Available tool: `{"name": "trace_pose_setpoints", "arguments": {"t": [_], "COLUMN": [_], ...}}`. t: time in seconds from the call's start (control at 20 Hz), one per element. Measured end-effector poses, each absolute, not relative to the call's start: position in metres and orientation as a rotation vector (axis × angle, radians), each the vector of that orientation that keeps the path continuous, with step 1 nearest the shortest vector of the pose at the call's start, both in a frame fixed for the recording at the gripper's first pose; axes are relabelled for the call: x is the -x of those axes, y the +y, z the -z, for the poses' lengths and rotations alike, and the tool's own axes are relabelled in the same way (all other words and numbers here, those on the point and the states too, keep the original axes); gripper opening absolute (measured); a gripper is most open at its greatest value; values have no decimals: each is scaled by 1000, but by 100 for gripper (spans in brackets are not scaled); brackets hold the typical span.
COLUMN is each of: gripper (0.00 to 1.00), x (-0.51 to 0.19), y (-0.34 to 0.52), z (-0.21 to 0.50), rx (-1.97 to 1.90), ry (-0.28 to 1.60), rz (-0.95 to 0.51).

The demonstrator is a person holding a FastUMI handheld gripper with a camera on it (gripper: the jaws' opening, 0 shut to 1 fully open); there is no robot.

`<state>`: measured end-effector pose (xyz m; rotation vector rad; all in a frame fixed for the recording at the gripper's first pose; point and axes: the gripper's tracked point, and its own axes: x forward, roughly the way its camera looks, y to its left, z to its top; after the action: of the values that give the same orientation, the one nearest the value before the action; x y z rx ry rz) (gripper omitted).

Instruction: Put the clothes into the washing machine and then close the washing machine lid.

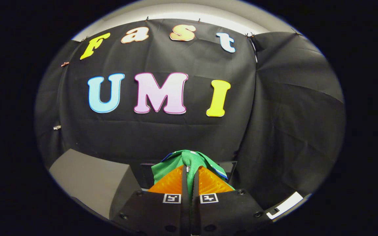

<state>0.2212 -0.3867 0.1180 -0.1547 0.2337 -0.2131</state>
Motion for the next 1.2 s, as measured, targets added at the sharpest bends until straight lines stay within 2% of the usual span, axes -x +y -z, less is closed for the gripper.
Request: {"name": "trace_pose_setpoints", "arguments": {"t": [0.7, 1.2], "gripper": [6, 6], "x": [-252, -270], "y": [-442, -465], "z": [80, 181], "rx": [193, 208], "ry": [503, 712], "rz": [261, 262]}}
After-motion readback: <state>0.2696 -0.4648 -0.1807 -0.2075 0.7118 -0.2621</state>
